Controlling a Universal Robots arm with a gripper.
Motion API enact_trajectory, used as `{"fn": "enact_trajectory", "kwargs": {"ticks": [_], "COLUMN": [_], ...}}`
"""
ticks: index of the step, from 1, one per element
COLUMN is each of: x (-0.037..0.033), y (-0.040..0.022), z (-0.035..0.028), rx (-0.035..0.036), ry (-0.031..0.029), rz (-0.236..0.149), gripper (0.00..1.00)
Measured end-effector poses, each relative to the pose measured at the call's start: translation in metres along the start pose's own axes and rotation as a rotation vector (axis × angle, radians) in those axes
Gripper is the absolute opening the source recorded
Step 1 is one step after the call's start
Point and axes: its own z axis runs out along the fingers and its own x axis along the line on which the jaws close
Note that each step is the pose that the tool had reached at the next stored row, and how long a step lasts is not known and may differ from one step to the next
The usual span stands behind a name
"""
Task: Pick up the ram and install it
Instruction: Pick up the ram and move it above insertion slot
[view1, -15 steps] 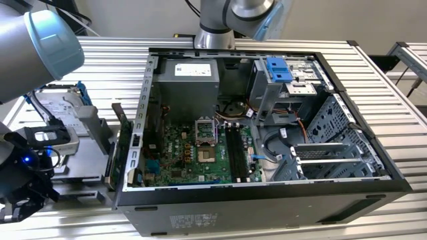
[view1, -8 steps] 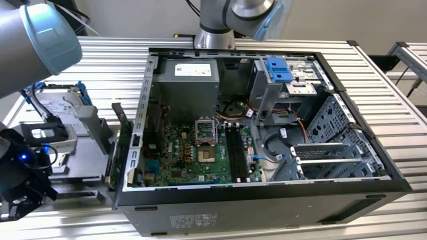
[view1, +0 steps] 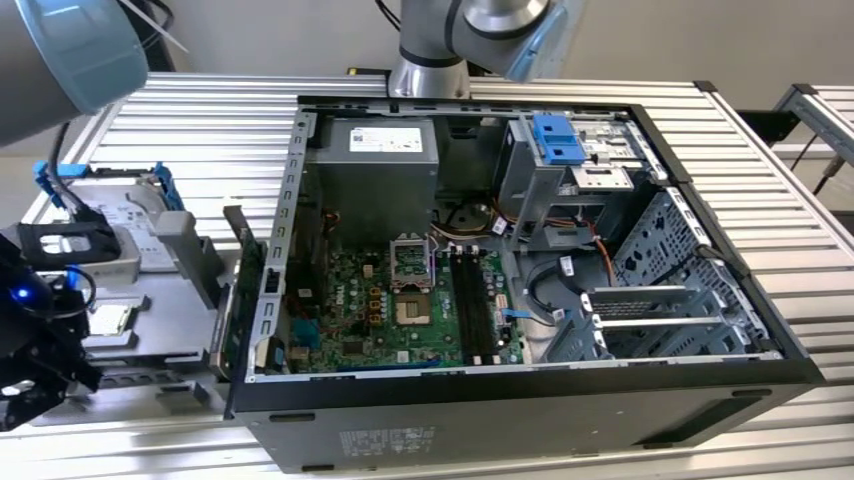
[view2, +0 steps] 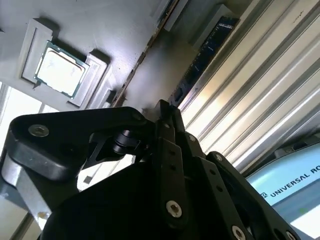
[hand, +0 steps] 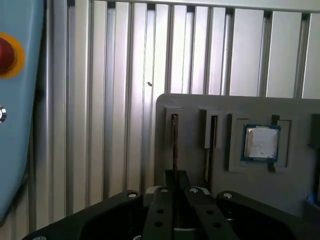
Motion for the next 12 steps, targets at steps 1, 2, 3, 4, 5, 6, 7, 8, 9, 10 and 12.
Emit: {"fn": "enact_trajectory", "kwargs": {"ticks": [1, 2, 3, 4, 5, 6, 7, 8, 9, 10, 12], "x": [-0.0001, -0.0002, -0.0003, -0.0004, -0.0005, -0.0006, -0.0007, -0.0008, -0.0009, -0.0010, -0.0012], "y": [0.0001, 0.0001, 0.0002, 0.0002, 0.0003, 0.0004, 0.0004, 0.0004, 0.0005, 0.0005, 0.0006], "z": [-0.0047, -0.0092, -0.0138, -0.0185, -0.0230, -0.0277, -0.0320, -0.0368, -0.0413, -0.0459, -0.0546], "rx": [0.0000, 0.0001, 0.0000, 0.0001, 0.0001, 0.0000, 0.0001, 0.0000, 0.0001, 0.0001, 0.0001], "ry": [0.0000, -0.0001, 0.0000, -0.0001, -0.0001, 0.0000, 0.0000, 0.0000, 0.0000, 0.0000, -0.0001], "rz": [0.000, 0.000, 0.000, 0.000, 0.000, 0.000, 0.000, 0.000, 0.000, 0.000, 0.000], "gripper": [0.00, 0.00, 0.00, 0.00, 0.00, 0.00, 0.00, 0.00, 0.00, 0.00, 0.00]}}
